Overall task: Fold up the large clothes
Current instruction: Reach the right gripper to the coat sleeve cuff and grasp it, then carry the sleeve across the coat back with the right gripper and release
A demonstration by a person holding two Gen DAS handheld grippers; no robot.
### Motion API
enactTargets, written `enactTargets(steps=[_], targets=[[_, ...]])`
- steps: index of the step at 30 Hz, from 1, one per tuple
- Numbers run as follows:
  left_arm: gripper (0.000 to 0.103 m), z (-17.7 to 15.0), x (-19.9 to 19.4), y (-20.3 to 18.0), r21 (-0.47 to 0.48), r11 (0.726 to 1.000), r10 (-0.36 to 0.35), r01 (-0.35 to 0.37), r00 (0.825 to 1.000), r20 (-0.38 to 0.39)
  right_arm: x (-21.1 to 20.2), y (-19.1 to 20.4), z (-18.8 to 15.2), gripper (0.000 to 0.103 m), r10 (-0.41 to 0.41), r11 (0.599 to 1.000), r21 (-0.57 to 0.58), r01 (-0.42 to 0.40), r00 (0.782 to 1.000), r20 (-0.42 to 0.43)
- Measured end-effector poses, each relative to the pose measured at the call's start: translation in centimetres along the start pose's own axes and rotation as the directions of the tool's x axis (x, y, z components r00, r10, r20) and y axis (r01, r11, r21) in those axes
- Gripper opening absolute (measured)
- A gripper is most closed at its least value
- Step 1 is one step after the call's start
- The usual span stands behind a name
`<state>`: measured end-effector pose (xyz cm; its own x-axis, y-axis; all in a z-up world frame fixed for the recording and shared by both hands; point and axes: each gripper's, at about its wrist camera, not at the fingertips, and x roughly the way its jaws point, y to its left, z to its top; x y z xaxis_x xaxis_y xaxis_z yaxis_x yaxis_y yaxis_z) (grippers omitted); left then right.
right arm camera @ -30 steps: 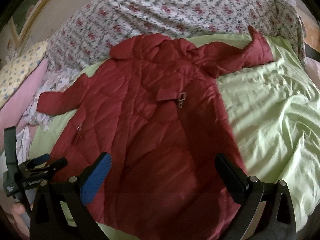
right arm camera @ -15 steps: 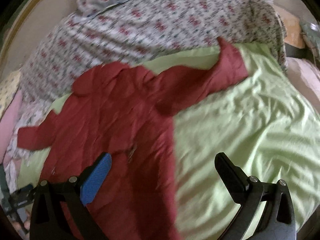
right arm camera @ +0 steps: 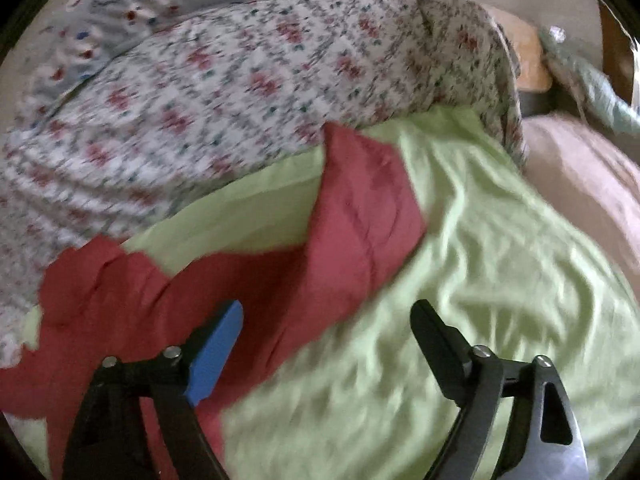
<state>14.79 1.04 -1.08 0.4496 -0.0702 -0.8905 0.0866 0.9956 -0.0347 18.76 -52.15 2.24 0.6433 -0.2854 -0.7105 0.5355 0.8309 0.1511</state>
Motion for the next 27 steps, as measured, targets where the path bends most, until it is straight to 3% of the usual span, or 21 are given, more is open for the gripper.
enactTargets(steps=[4,7,8,10,12,15,21,27], targets=[[0.103,0.0,0.8,-0.5,0.001,1.0,-0.022,0.022,0.999,-0.026,4.0,-0.9,2.6,0.08,-0.04,0.998,0.043,0.041,0.999,-0.015],[0.103,-0.1,1.1,-0.7,0.021,1.0,-0.01,0.011,1.0,-0.026,6.5,-1.7,3.8,0.079,-0.015,0.996,0.091,0.016,1.0,-0.014],[0.103,-0.1,1.0,-0.8,0.026,1.0,-0.005,0.006,1.0,-0.024,7.5,-2.1,4.0,0.075,-0.016,0.994,0.11,0.019,0.999,-0.03],[0.103,0.0,0.9,-0.7,0.031,1.0,0.0,0.0,1.0,-0.018,8.4,-2.3,4.1,0.057,0.005,0.991,0.131,0.002,0.999,-0.051],[0.103,0.1,0.9,-0.6,0.034,0.999,0.006,-0.005,1.0,-0.017,8.7,-2.1,4.0,0.03,0.027,0.992,0.128,-0.018,0.998,-0.062],[0.103,0.1,0.9,-0.5,0.034,0.999,0.008,-0.008,1.0,-0.013,7.4,-0.7,3.5,0.016,0.03,0.996,0.08,-0.026,0.999,-0.044],[0.103,-0.1,0.8,-0.3,0.02,1.0,-0.007,0.007,1.0,-0.017,3.3,2.6,1.7,0.013,0.183,0.983,0.004,-0.183,0.983,-0.016],[0.103,-0.4,0.8,0.1,-0.008,0.999,-0.039,0.039,0.999,-0.024,-1.7,8.4,-1.8,0.013,0.348,0.932,-0.102,-0.347,0.937,-0.01]])
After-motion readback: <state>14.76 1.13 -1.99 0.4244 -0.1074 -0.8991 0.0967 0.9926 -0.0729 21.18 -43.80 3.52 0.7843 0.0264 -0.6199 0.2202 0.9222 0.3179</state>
